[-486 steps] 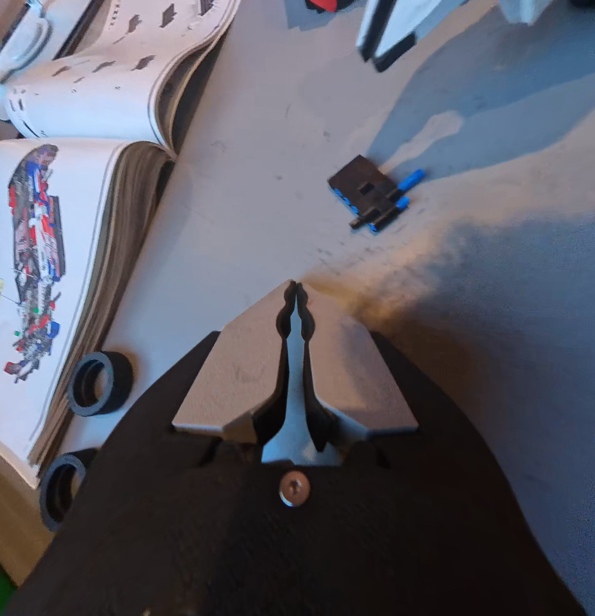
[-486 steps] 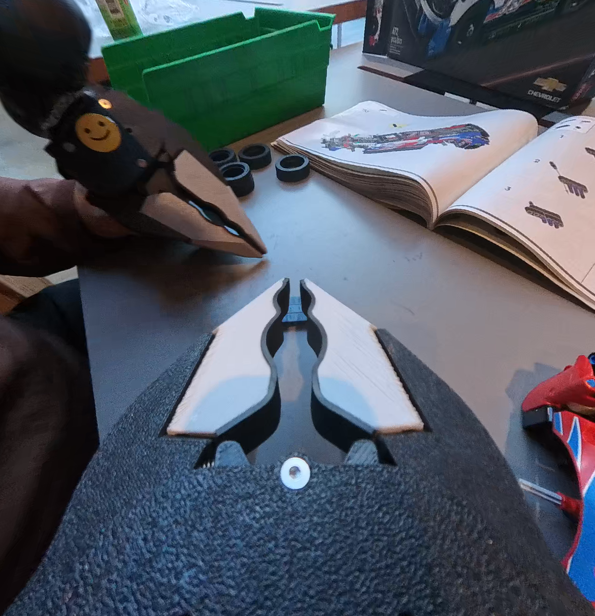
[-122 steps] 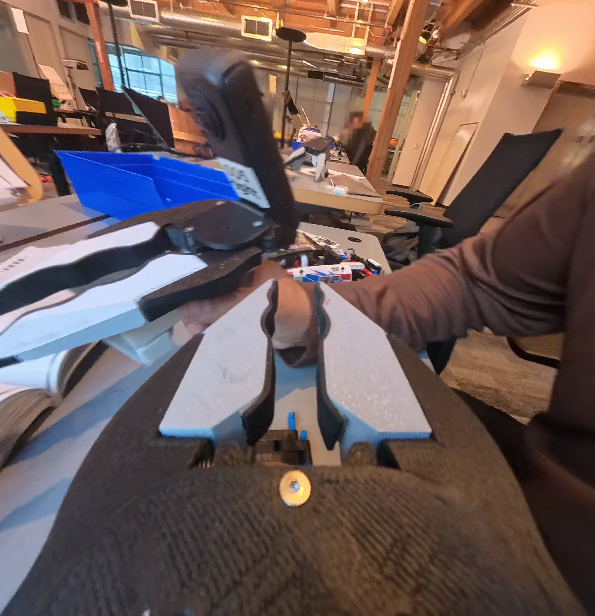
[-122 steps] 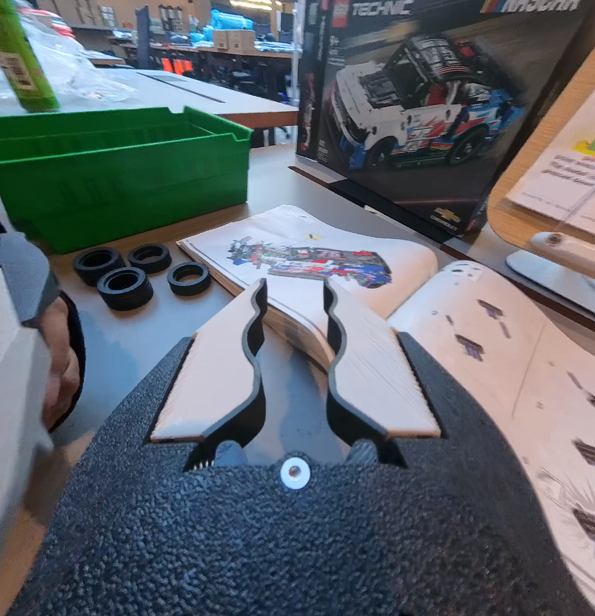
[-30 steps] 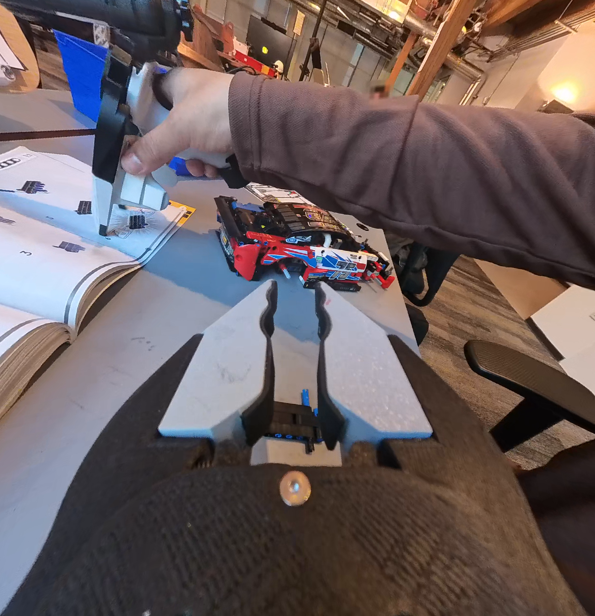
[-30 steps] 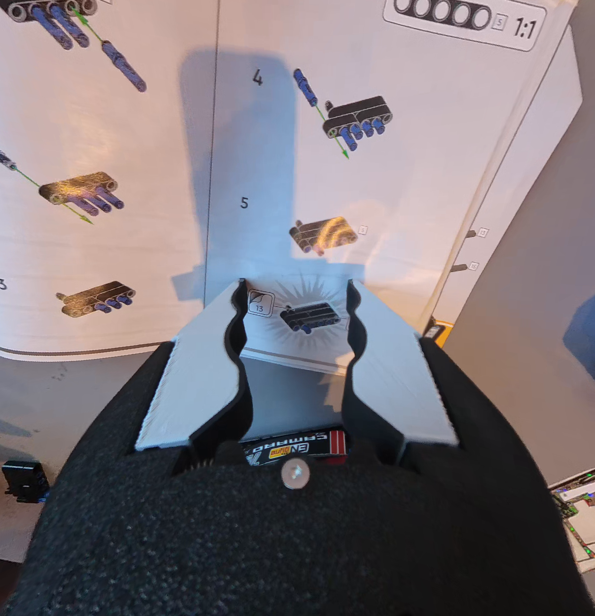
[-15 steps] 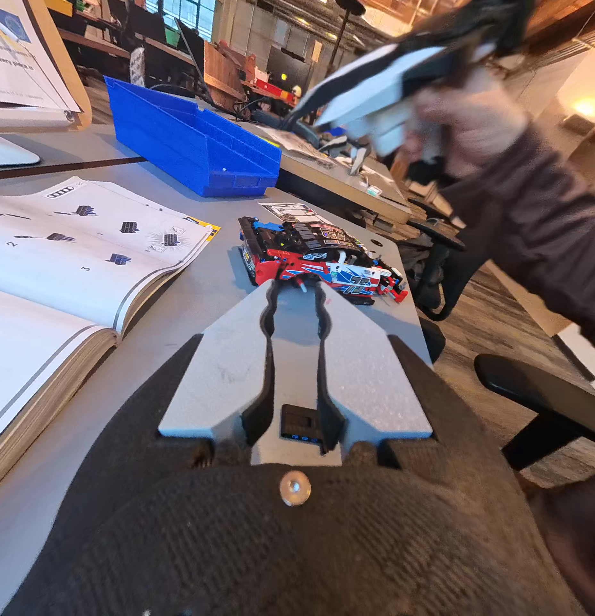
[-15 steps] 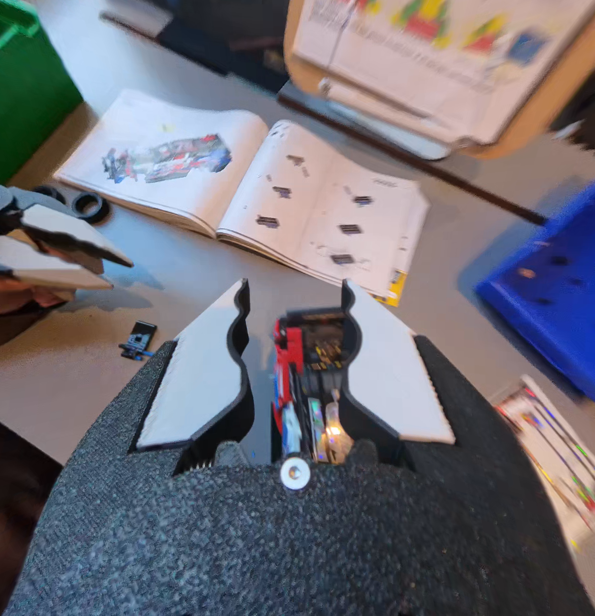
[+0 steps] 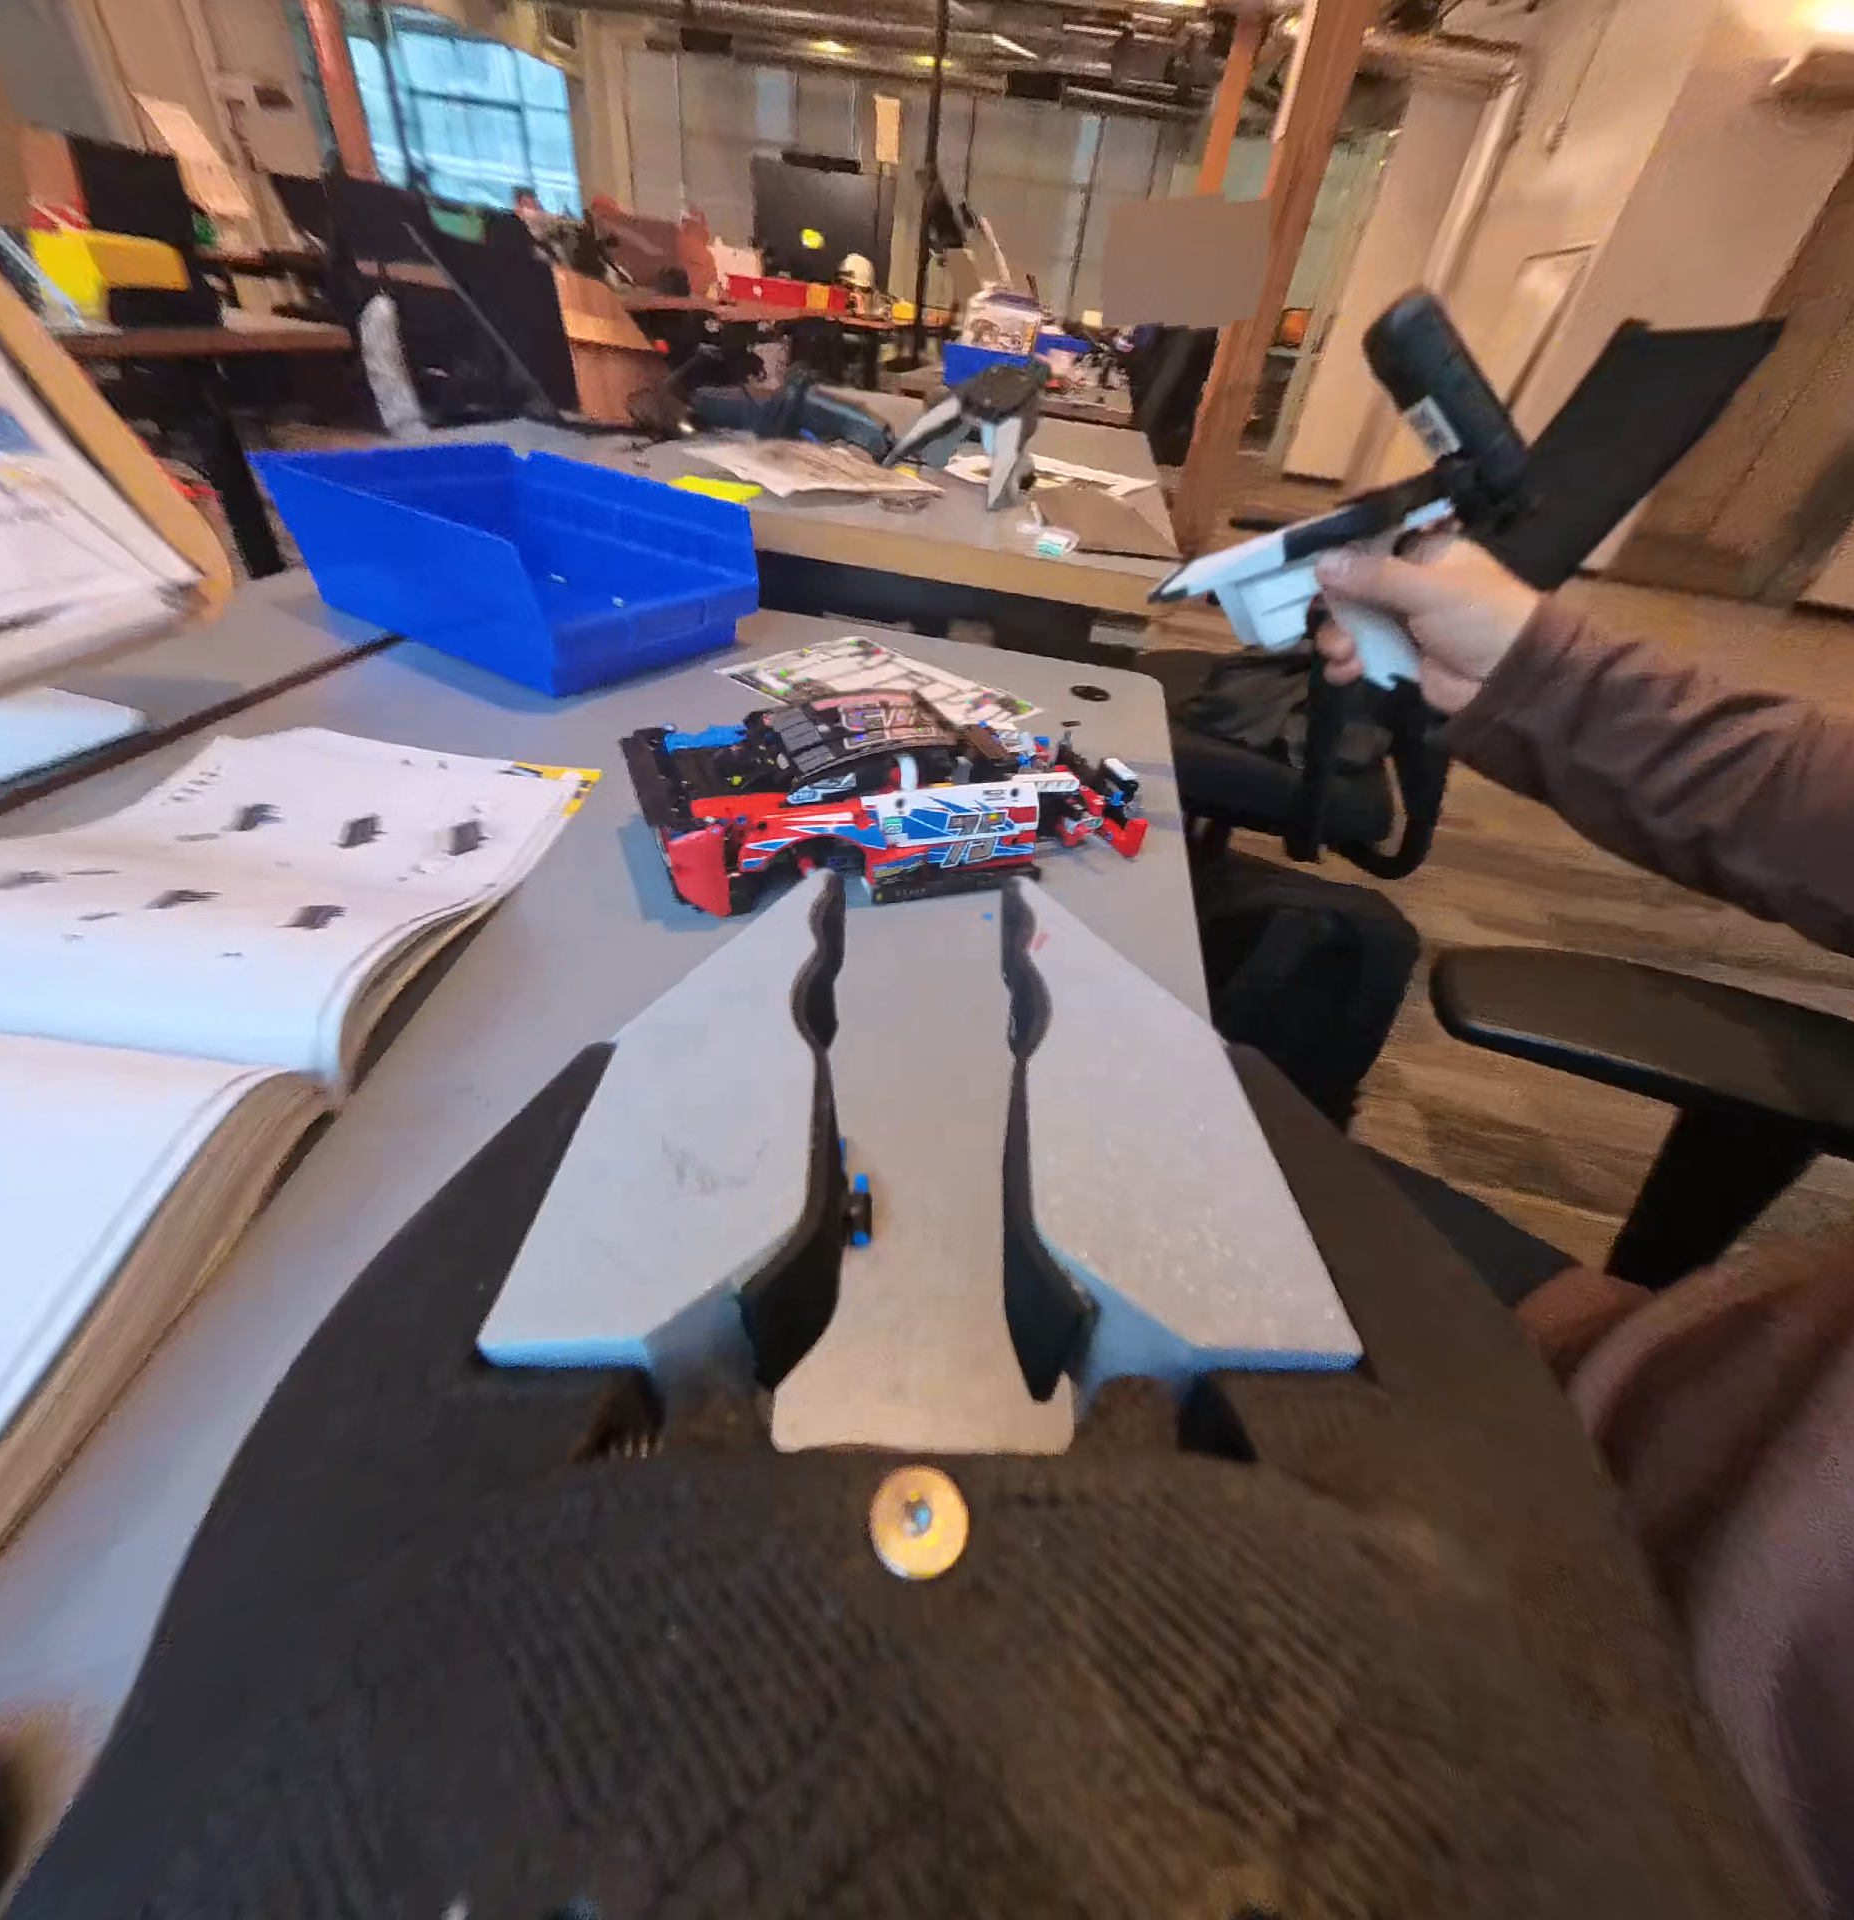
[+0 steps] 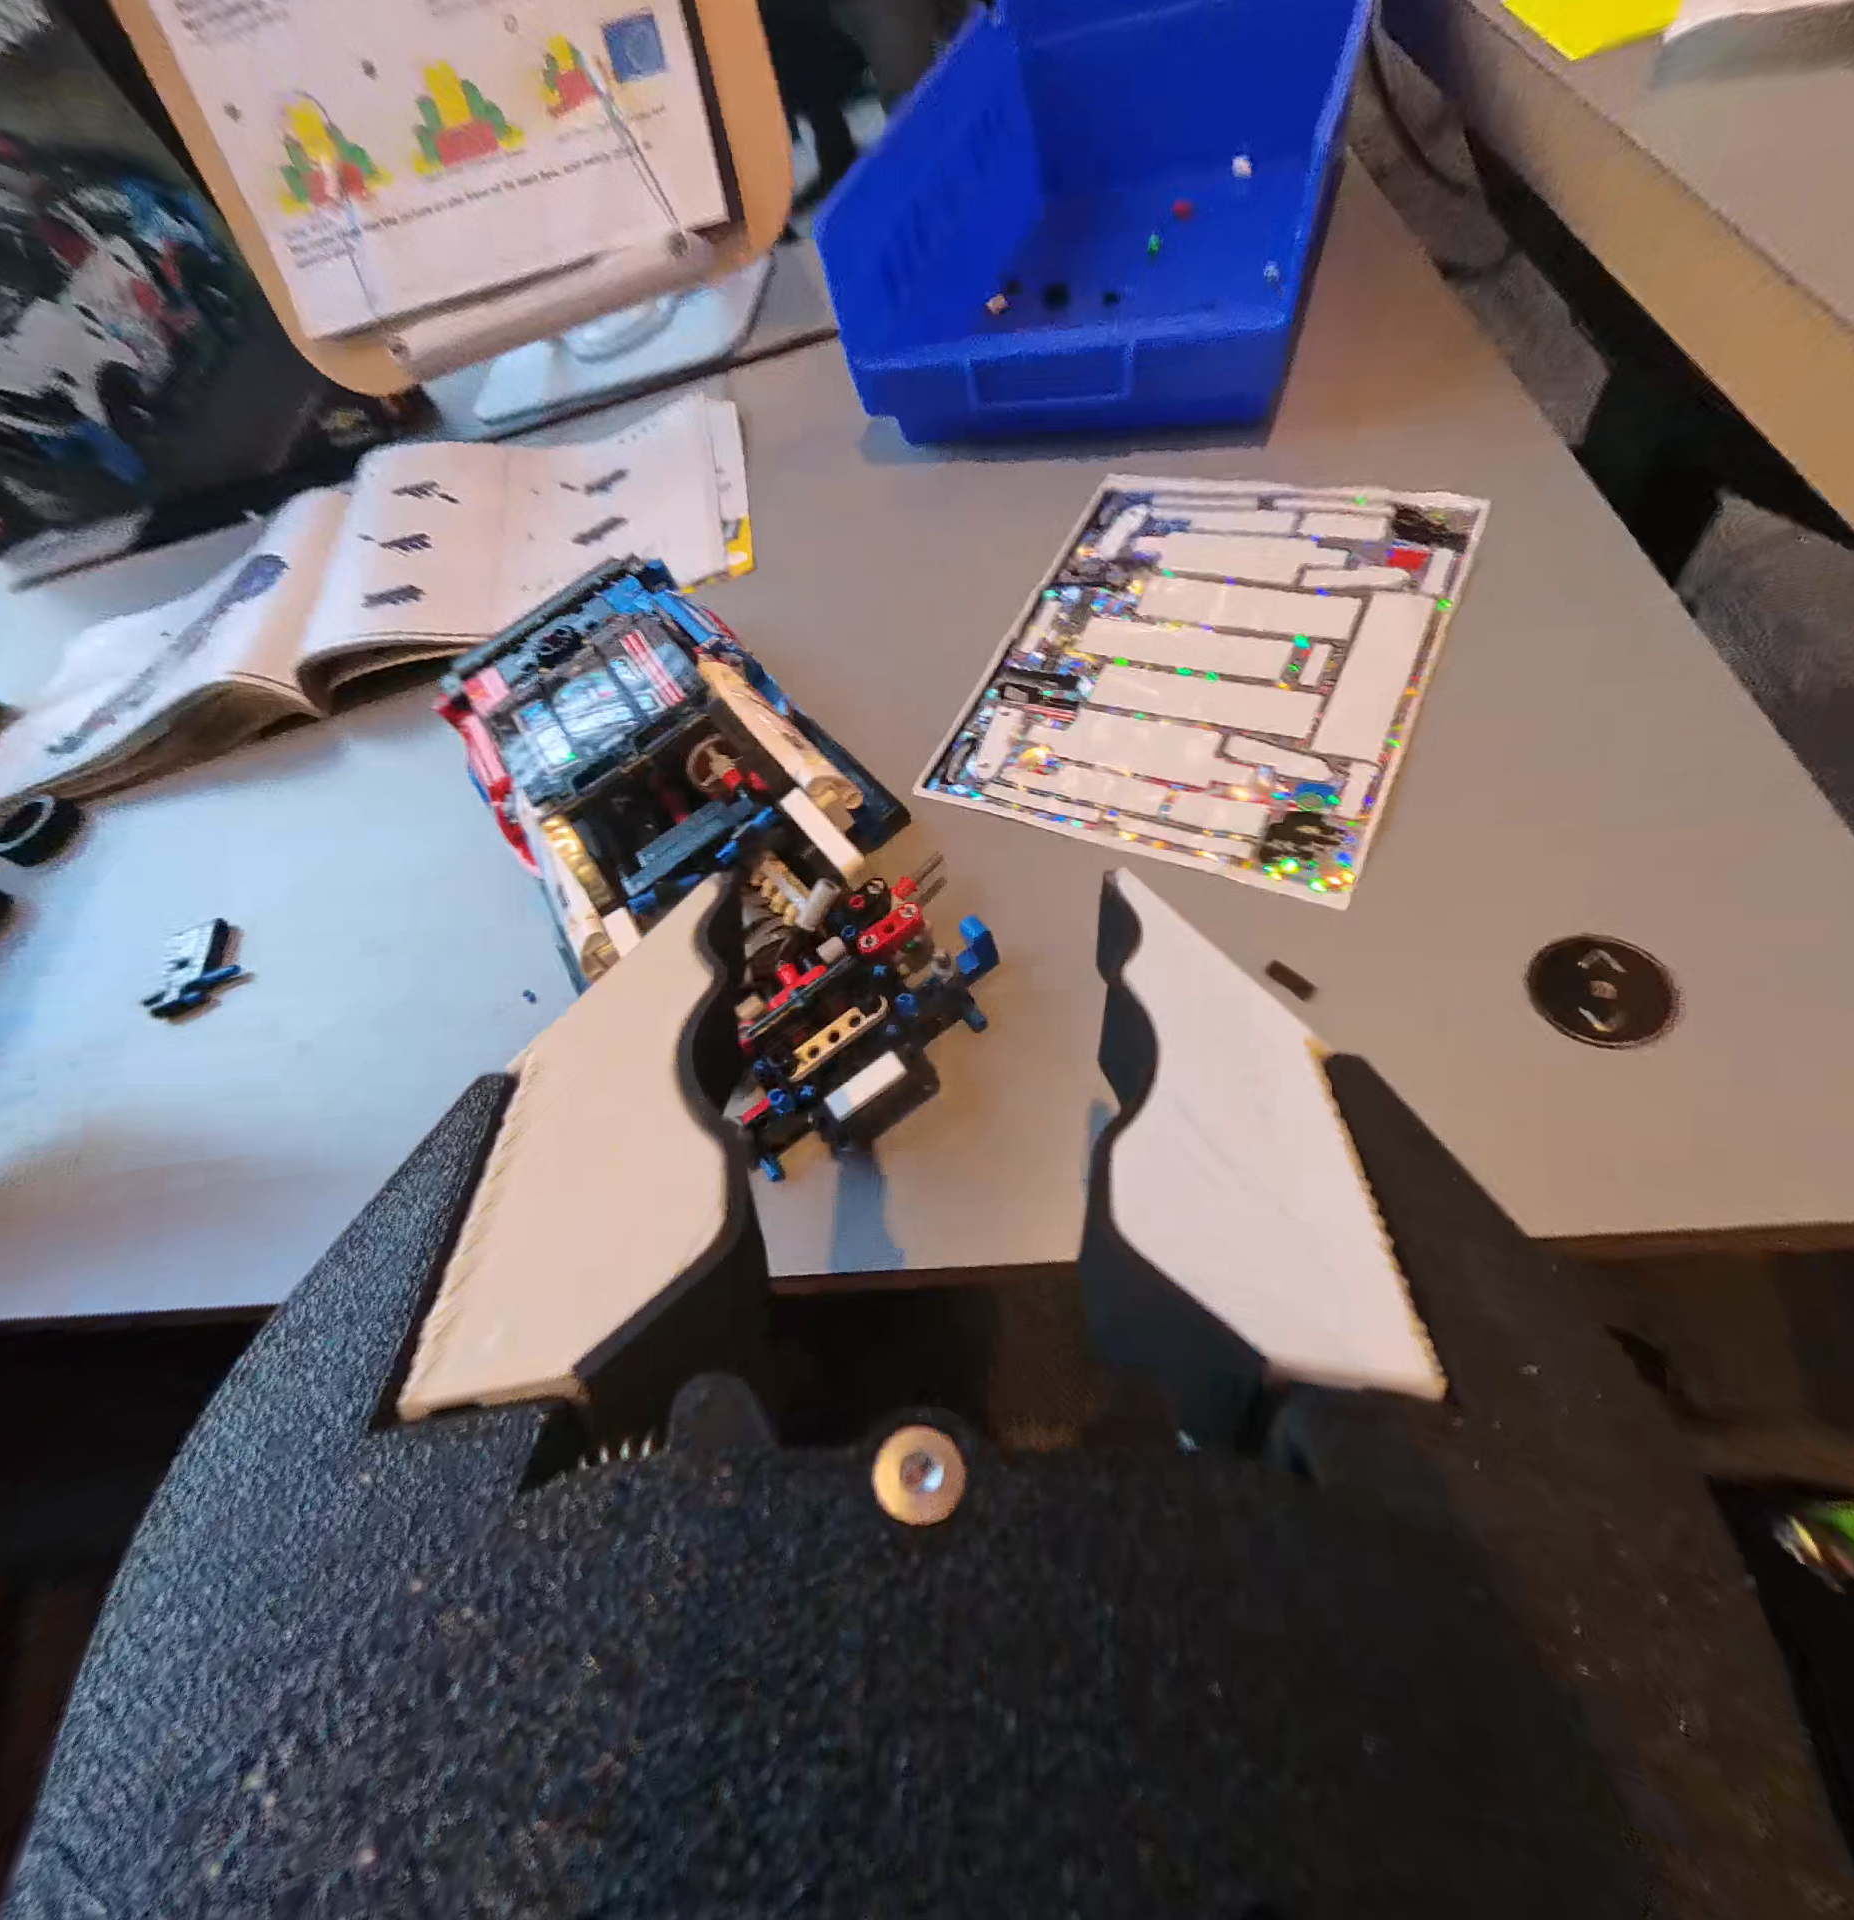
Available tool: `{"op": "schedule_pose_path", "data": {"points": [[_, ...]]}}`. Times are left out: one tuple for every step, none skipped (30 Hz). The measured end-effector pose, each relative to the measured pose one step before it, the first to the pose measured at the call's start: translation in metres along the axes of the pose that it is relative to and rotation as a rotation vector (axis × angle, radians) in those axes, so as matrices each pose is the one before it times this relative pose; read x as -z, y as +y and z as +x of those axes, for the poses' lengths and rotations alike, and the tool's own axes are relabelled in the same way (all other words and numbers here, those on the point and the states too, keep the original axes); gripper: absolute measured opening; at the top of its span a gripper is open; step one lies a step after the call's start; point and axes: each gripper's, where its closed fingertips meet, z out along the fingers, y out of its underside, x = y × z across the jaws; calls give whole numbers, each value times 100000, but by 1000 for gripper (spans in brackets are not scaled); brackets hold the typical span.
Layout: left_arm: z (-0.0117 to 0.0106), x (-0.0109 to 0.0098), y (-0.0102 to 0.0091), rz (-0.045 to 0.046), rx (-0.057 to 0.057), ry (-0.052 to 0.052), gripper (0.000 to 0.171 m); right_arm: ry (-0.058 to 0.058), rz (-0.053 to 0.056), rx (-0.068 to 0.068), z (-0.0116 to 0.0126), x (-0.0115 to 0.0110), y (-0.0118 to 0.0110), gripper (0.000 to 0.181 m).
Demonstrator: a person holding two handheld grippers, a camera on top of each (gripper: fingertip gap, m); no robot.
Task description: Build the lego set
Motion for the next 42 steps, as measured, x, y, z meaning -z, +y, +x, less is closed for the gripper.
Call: {"op": "schedule_pose_path", "data": {"points": [[492,1951,-766,943,-2598,-4432,29,-1917,4133,1670,-519,-17,352,67],[154,2218,-773,1618,-2013,-5645,29,-787,3959,2778,-533,-49,354,66],[-234,2380,-647,1640,-829,-6954,29,224,4181,3438,-563,-90,294,66],[-571,2438,-393,1125,-274,-7762,30,-160,5033,4093,-786,-98,133,66],[-884,2426,-136,692,-90,-8651,30,-931,5292,4250,-1042,-125,-38,64],[-1111,2311,22,1141,366,-9271,30,-1364,5026,4052,-1188,-125,-213,63],[-1161,2062,180,1618,570,-8643,29,-2080,5144,4008,-1341,-163,-509,62],[-1068,1717,435,961,248,-7490,29,-2501,5102,3669,-1397,-222,-814,60],[-961,1311,709,86,-295,-7051,28,-3041,4917,2955,-1414,-271,-1102,59],[-637,927,817,-13,130,-5972,29,-4807,4920,2091,-1626,-355,-1367,59],[-65,593,672,780,658,-3368,28,-6475,4943,1173,-1808,-491,-1525,59],[390,258,660,527,693,-1440,27,-7772,4134,192,-1968,-704,-1408,59],[640,-92,857,-1333,-121,-618,26,-9901,2746,-609,-2285,-940,-1091,57],[846,-333,811,-1776,-219,-362,26,-12048,1424,-649,-2578,-1167,-619,51],[1227,-495,562,-197,493,1034,25,-11764,-128,-486,-2430,-1403,2,45],[1566,-623,562,-264,958,2392,25,-10436,-1401,-765,-2133,-1582,599,43],[1670,-732,863,-2325,294,2539,23,-10658,-2421,-1172,-2037,-1685,1137,43],[1714,-760,1045,-3554,-182,2514,23,-10032,-4110,-1461,-1764,-1742,1701,40],[1822,-602,947,-3042,-206,2982,23,-7452,-5578,-2392,-1215,-1713,1984,40],[1764,-317,777,-1999,-544,2538,23,-6163,-5240,-2188,-876,-1513,1769,46],[1446,12,609,-670,-452,448,23,-4848,-4915,462,-573,-1164,1439,47],[1272,317,555,247,220,-702,23,-2043,-4628,3503,-107,-796,1134,47],[1276,500,660,127,1023,-634,23,-516,-3002,4522,98,-500,678,47],[1335,602,832,-608,1721,-504,23,-1071,-1108,3093,25,-327,261,46],[1397,721,885,-644,1721,-302,23,-1931,-99,1149,-48,-273,4,43],[1345,831,655,648,748,-723,22,-1914,177,-201,15,-302,-102,40],[1145,838,328,1346,-1090,-1607,23,-1285,-302,-1114,164,-341,0,38],[1016,928,381,-837,-1870,-1713,22,-574,-1316,-1747,281,-383,132,38],[831,970,502,-1887,-1872,-2296,23,-30,-1753,-2218,296,-362,182,39],[897,1019,902,-3838,-1596,-1292,23,460,-1085,-2363,277,-261,109,39],[944,1099,1105,-4697,-663,-1194,24,1775,-349,-1874,325,-114,28,38],[854,1231,916,-3279,1005,-2598,25,3354,348,-1668,402,74,-27,38],[846,1382,593,-888,3769,-3180,27,3169,1104,-1711,218,270,-95,39],[1031,1492,715,-529,4756,-1510,28,2776,1259,-1430,13,478,-92,40],[979,1549,1150,-1934,3697,-1453,29,3461,809,-1122,21,660,36,43],[716,1630,1374,-2284,1937,-3063,30,3828,6,-821,31,777,220,49],[604,1755,1236,-1086,1300,-3867,30,3168,-1147,-668,-60,847,449,53],[695,1906,927,569,2104,-2905,30,2465,-1870,-1220,-171,946,613,54],[750,2012,742,1665,2844,-2161,31,1981,-1913,-2150,-260,1021,660,58],[455,2075,708,1729,2999,-3565,31,1300,-1750,-2468,-393,1108,693,61],[-44,2180,681,1795,3678,-5994,33,971,-1626,-2022,-481,1182,766,61],[-196,2283,599,1702,4465,-6036,36,1370,-1358,-1133,-455,1221,826,61]]}}
